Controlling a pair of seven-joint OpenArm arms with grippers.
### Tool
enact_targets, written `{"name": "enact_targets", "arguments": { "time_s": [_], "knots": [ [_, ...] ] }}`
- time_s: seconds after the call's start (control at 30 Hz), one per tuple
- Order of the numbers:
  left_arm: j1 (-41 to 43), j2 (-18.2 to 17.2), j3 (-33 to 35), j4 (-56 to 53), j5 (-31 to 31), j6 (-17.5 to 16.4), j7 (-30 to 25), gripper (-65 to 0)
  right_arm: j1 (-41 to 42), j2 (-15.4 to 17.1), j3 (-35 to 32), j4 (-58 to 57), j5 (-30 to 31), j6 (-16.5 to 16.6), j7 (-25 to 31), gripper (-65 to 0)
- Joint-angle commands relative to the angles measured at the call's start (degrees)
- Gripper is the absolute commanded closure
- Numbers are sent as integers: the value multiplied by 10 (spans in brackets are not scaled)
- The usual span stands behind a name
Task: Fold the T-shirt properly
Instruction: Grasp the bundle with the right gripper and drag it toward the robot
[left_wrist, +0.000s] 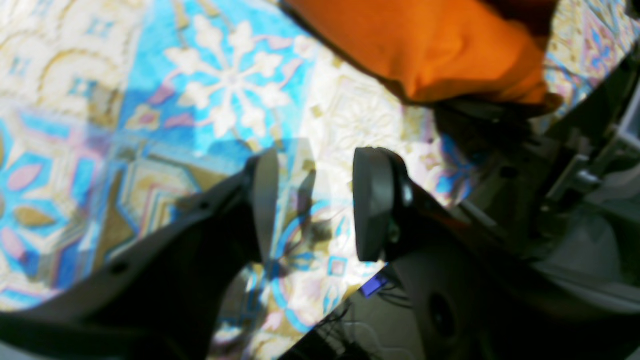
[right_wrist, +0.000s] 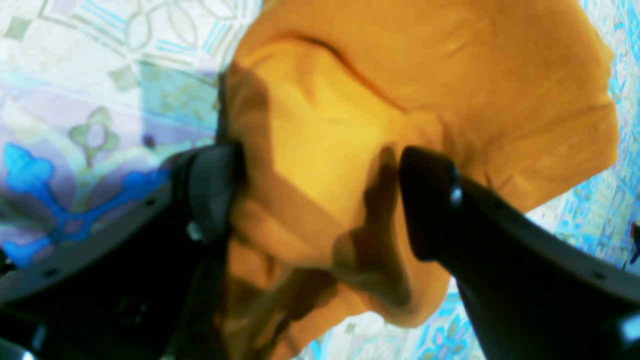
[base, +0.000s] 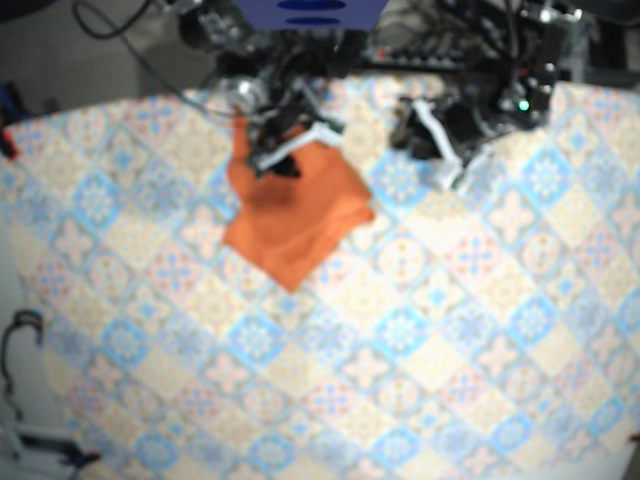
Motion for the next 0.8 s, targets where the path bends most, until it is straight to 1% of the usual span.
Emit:
{"name": "enact_targets", "arguments": {
  "time_s": [0.0,0.17,0.3,0.53,0.77],
  "knots": [
    [0,-4,-2,-5,-4,-2,-3,-227,2,-2,1,4,-6,-4,4,-449],
    [6,-4,-2,-32,-6,-2,-3,-227,3,-4,-3,-4,-6,-4,14,-449],
    [13,-5,-3,-33,-6,-2,-4,-227,4,-45,1,-23,-7,-4,45,-449],
    [25,-5,-6,-33,-6,-2,-4,-227,39,-87,-3,-55,-7,-4,53,-449],
    [27,-6,-6,-34,-6,-2,-4,-227,77,-91,-3,-57,-5,-4,50,-449]
  ]
}}
